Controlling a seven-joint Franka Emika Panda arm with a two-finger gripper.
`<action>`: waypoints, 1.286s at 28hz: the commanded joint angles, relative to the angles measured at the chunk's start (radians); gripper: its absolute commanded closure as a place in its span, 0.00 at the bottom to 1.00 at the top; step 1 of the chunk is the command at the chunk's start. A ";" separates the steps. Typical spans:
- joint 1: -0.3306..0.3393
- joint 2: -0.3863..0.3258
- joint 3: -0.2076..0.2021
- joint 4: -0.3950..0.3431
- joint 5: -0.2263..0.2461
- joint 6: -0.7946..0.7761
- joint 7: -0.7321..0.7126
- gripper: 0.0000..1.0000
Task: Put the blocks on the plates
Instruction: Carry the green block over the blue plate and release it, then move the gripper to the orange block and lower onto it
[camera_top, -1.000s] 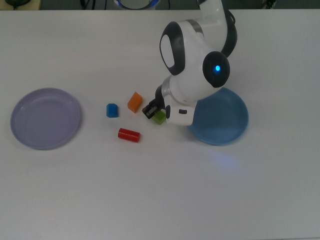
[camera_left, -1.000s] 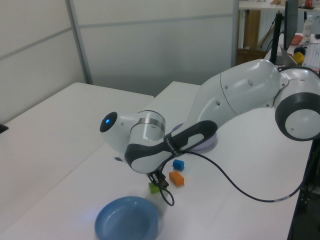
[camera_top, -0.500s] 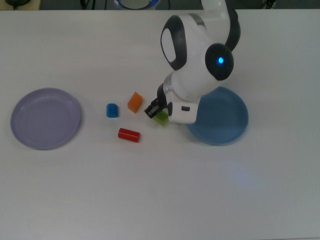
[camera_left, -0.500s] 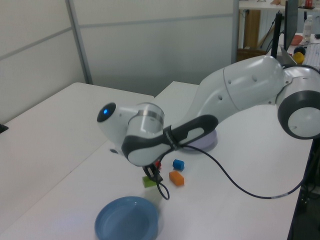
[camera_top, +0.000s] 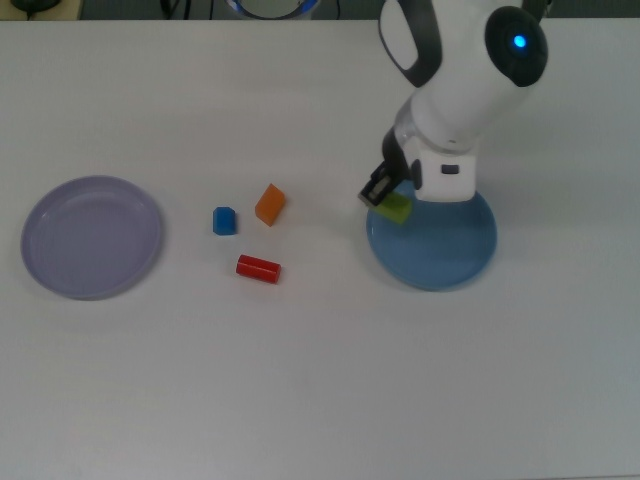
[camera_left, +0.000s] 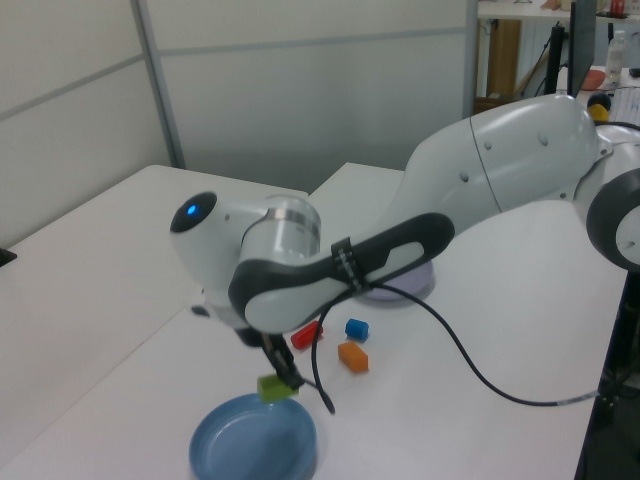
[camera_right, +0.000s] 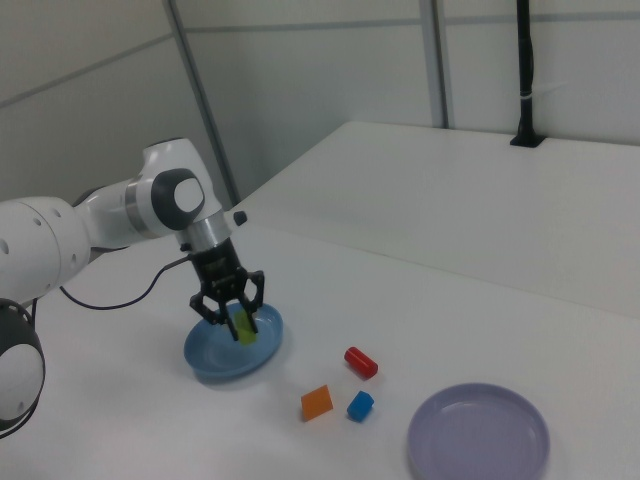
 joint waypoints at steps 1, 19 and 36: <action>0.003 0.031 0.034 -0.011 0.018 0.016 0.066 0.98; 0.039 0.072 0.056 -0.012 0.009 0.132 0.337 0.34; -0.089 -0.075 0.043 0.003 0.021 -0.168 0.361 0.00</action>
